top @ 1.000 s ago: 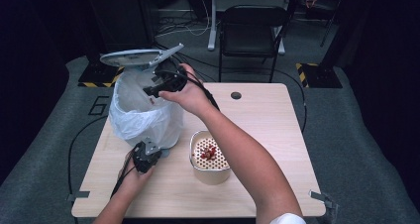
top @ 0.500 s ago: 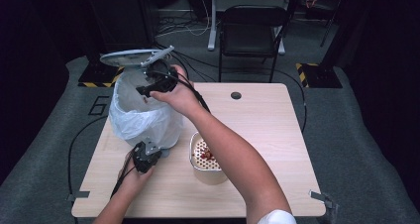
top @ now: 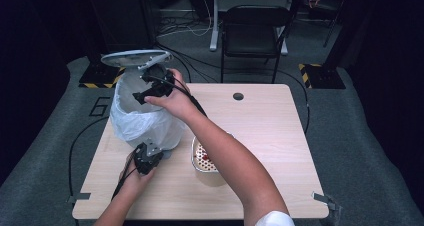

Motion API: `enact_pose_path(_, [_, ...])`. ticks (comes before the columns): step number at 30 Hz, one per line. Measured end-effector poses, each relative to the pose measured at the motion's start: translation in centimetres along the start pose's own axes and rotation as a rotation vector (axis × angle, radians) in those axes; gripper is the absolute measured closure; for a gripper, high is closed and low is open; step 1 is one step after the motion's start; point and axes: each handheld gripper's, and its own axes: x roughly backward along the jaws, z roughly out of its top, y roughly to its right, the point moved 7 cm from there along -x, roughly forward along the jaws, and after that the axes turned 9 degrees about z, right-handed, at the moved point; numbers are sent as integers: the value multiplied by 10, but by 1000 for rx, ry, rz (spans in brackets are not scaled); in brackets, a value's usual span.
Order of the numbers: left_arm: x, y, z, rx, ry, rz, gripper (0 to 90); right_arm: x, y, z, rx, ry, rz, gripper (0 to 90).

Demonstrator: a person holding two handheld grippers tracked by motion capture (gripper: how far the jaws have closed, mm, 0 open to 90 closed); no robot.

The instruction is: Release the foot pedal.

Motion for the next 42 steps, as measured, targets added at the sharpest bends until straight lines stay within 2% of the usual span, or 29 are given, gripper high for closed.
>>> enact_pose_path(2, [0, 0, 0, -4, -1, -3, 900, 1, 1, 0, 16, 5, 2, 164])
enact_pose_path(5, [0, 0, 0, 4, -1, -4, 900, 8, -1, -1, 0, 13, 16, 172])
enact_pose_path(8, [0, 0, 0, 7, -3, -10, 900, 17, -3, -4, 17, 10, 13, 182])
enact_pose_path(13, [0, 0, 0, 25, -4, -20, 900, 35, -4, -11, 30, 7, 14, 199])
enact_pose_path(17, [0, 0, 0, 26, -4, -18, 900, 53, -2, -18, 15, 12, 7, 218])
enact_pose_path(18, [-1, 0, 0, 37, 9, -4, 900, 58, -1, -20, 16, 13, 2, 218])
enact_pose_path(20, [-1, 0, 0, 39, 8, -14, 900, 68, 3, -25, 6, 13, 1, 218])
enact_pose_path(22, [0, 0, 0, 35, -3, -28, 900, 78, 8, -31, 8, 19, -17, 218])
enact_pose_path(27, [-1, -1, 0, 32, 8, -17, 900, 101, 25, -44, 10, 50, -66, 217])
enact_pose_path(32, [0, -2, 0, 27, 1, -20, 900, 120, 38, -59, -28, 48, -98, 217])
enact_pose_path(34, [-1, -1, 0, 41, 5, -22, 900, 127, 42, -64, -34, 49, -115, 217])
enact_pose_path(35, [0, -2, 0, 31, 0, -25, 900, 130, 44, -66, -33, 54, -117, 217])
enact_pose_path(40, [0, -2, 0, 37, -3, -28, 900, 146, 50, -78, -48, 49, -138, 217])
enact_pose_path(41, [0, -5, 0, 10, -1, -24, 900, 149, 52, -80, -43, 52, -145, 217])
enact_pose_path(42, [0, -5, 0, 12, 1, -25, 900, 152, 54, -83, -39, 49, -147, 218])
